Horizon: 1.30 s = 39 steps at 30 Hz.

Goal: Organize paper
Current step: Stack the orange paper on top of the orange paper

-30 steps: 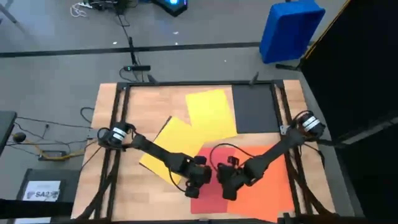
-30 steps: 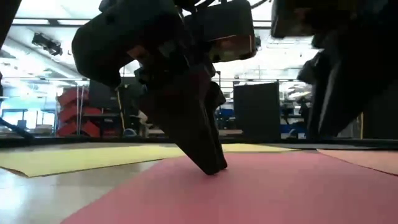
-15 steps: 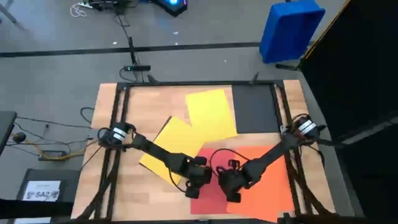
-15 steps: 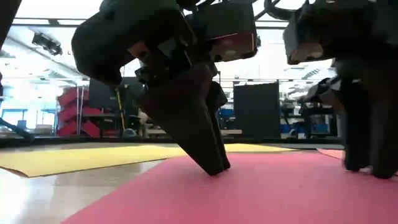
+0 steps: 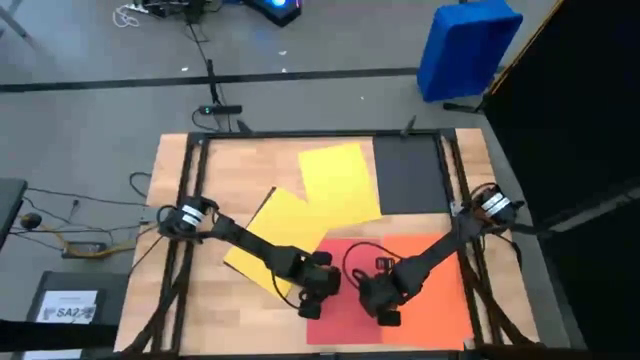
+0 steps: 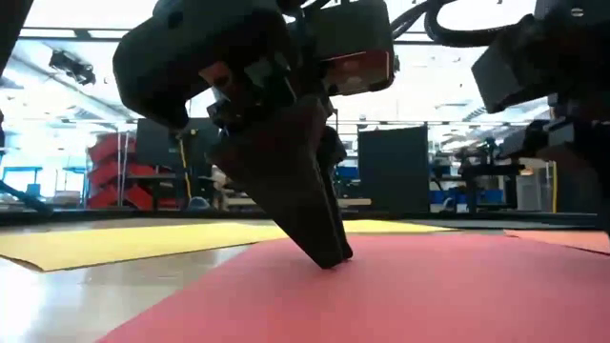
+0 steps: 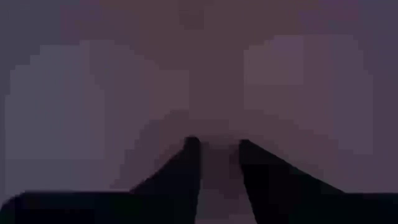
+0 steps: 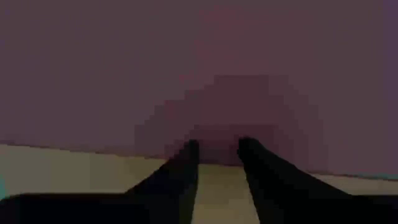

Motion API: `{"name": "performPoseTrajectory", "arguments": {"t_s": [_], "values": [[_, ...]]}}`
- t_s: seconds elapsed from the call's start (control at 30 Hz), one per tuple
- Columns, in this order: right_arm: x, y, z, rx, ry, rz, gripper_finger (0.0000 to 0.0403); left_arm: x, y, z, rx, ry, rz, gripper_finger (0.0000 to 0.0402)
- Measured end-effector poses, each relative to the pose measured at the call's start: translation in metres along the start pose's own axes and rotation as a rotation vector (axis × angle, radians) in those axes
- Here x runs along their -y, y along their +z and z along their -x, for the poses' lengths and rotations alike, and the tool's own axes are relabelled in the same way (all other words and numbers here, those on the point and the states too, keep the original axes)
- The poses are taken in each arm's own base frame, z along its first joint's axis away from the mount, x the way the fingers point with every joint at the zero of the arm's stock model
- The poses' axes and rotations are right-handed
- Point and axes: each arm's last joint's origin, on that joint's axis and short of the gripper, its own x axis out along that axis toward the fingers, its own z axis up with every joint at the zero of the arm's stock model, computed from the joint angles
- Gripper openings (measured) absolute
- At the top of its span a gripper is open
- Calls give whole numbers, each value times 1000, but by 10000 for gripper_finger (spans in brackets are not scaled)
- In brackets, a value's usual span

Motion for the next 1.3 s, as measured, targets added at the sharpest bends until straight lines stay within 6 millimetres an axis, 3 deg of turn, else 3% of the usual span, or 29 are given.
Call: {"name": "performPoseTrajectory", "arguments": {"t_s": [0.67, 0.97, 1.3], "values": [[8, -7, 0, -121, -12, 12, 105, -1, -3, 0, -25, 4, 2, 95], [7, -1, 31, 8, -76, -1, 105, -1, -3, 0, -24, 5, 2, 95], [7, -4, 35, 13, -96, -37, 105, -1, -3, 0, -23, 1, 2, 95]]}}
